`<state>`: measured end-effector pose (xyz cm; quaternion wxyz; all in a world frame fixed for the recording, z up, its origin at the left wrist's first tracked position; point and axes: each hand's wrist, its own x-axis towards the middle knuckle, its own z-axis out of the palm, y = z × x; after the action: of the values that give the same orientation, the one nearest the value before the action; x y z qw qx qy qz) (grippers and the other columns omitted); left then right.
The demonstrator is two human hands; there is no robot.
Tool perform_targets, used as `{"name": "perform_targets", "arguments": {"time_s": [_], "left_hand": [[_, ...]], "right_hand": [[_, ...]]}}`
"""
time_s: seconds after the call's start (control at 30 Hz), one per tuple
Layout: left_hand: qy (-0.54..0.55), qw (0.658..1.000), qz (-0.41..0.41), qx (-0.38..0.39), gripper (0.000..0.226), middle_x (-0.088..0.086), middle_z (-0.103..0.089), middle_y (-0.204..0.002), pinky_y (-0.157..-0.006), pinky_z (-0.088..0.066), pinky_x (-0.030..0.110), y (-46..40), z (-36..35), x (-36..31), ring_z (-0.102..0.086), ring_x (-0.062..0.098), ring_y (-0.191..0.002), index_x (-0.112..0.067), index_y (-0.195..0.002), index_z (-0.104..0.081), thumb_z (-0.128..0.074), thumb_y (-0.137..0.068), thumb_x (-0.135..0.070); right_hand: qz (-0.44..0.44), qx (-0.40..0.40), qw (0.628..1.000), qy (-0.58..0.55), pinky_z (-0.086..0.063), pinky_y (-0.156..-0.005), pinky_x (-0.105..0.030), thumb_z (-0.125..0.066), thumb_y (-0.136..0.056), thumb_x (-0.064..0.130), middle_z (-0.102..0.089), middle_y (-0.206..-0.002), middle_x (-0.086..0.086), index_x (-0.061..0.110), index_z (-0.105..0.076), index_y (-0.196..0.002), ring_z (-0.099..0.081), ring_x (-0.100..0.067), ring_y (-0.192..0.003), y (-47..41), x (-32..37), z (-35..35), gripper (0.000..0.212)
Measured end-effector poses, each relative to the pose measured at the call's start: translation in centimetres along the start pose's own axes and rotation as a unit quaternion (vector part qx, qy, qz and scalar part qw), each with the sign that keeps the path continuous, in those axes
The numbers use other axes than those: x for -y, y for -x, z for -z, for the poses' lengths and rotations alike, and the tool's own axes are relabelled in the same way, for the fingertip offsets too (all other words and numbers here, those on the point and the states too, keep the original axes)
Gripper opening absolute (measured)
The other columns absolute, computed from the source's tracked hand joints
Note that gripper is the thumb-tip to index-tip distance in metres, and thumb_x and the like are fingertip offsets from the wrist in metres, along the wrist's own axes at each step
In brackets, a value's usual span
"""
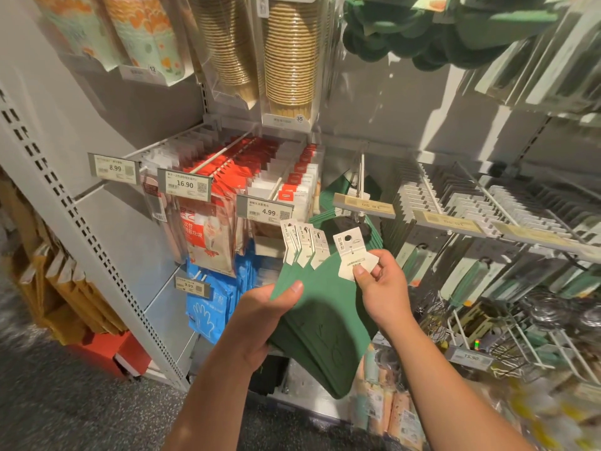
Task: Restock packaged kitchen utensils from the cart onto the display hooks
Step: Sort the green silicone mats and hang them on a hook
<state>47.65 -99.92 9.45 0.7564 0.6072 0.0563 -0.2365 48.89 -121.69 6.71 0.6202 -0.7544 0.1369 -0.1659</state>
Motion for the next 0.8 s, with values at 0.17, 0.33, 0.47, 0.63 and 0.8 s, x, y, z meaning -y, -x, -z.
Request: {"name": "perform_targets", "arguments": {"time_s": [0.17, 0.33, 0.47, 0.63, 0.8], "left_hand": [[-0.015, 1.0, -0.008, 0.008, 0.023, 0.029, -0.074, -0.106, -0.083, -0.059, 0.047, -0.2, 0.3, 0.1, -0.073, 0.036, -0.089, -0.003, -0.104, -0.079, -0.066, -0.099, -0.022], [-0.016, 0.999, -0.024, 0.018, 0.02, 0.021, -0.077, -0.106, -0.083, -0.057, 0.04, 0.0, 1.5, 0.0, -0.074, 0.03, -0.091, -0.009, -0.105, -0.081, -0.067, -0.097, -0.02], [-0.021, 0.999, -0.035, 0.017, 0.025, 0.023, -0.076, -0.108, -0.096, -0.054, 0.058, 0.2, 2.2, -0.5, -0.072, 0.042, -0.102, -0.007, -0.107, -0.08, -0.074, -0.087, -0.022], [-0.04, 0.998, -0.05, -0.018, 0.016, 0.023, -0.077, -0.102, -0.092, -0.056, 0.058, 0.1, 2.4, -0.8, -0.072, 0.046, -0.101, -0.006, -0.101, -0.081, -0.072, -0.092, -0.015], [-0.073, 0.995, -0.068, -0.025, 0.021, 0.02, -0.078, -0.1, -0.096, -0.055, 0.061, 0.2, 3.5, -1.6, -0.073, 0.043, -0.099, -0.01, -0.1, -0.082, -0.078, -0.082, -0.022]], "right_hand": [[-0.001, -0.033, 0.999, 0.023, -0.054, -0.084, -0.045, -0.061, -0.098, -0.001, -0.072, -0.098, -0.012, 0.029, -0.057, -0.098, -0.066, -0.035, -0.089, -0.1, -0.5, -0.5, 0.031], [-0.017, -0.063, 0.998, 0.017, -0.047, -0.071, -0.031, -0.06, -0.099, 0.0, -0.071, -0.103, -0.005, 0.02, -0.057, -0.111, -0.064, -0.016, -0.085, -0.7, -0.5, 0.4, 0.023], [0.017, -0.072, 0.997, 0.032, -0.049, -0.07, -0.027, -0.065, -0.098, 0.01, -0.071, -0.098, 0.002, 0.017, -0.059, -0.112, -0.065, -0.013, -0.084, -1.0, 0.0, 1.1, 0.017], [0.036, -0.09, 0.994, 0.056, -0.048, -0.069, -0.027, -0.068, -0.098, 0.023, -0.071, -0.096, 0.004, 0.021, -0.059, -0.111, -0.066, -0.013, -0.085, -1.5, 0.2, 1.0, 0.015], [0.04, -0.116, 0.989, 0.084, -0.048, -0.07, -0.03, -0.07, -0.097, 0.028, -0.071, -0.094, 0.003, 0.025, -0.06, -0.108, -0.066, -0.015, -0.085, -2.5, 0.3, 0.5, 0.015]]}}
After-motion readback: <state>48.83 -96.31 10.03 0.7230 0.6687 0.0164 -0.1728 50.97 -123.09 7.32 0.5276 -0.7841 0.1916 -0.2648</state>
